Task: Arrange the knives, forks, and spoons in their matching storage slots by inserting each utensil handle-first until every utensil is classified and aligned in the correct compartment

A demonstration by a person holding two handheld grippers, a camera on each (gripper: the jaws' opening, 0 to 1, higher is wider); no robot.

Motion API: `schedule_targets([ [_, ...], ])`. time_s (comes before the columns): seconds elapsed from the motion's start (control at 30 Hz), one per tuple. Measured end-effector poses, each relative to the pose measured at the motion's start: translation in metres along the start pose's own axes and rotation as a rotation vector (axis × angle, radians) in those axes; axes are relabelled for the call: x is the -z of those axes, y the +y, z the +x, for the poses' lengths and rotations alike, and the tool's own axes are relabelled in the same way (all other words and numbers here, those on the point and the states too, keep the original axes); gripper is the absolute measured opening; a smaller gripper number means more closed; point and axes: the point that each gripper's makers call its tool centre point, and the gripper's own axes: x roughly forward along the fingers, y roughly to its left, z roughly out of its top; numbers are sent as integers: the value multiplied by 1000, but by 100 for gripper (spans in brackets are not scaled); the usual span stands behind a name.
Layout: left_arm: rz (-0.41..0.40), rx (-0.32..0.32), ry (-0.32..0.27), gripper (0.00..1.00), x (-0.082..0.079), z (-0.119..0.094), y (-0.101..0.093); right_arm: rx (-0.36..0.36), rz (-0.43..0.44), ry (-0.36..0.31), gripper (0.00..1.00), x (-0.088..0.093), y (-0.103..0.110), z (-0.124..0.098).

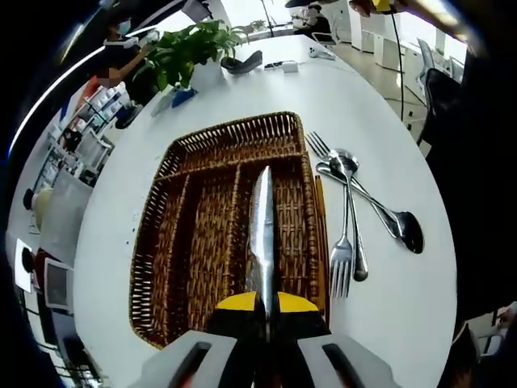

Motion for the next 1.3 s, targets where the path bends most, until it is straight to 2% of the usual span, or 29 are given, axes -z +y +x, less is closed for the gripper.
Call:
schedule_targets([
  [0.17,-36,20,-8,3,10,9,-5,10,6,6,99,1,-4,2],
  [0.3,-43,31,-19,3,11,14,-9,8,4,28,99,7,-5,5],
  [0.93,-34,75,-36,3,0,39,-13,17,14,59,99,10,-14,9],
  [1.3,-41,100,-23,3,2,46,-15,23,24,68,99,13,-16,11],
])
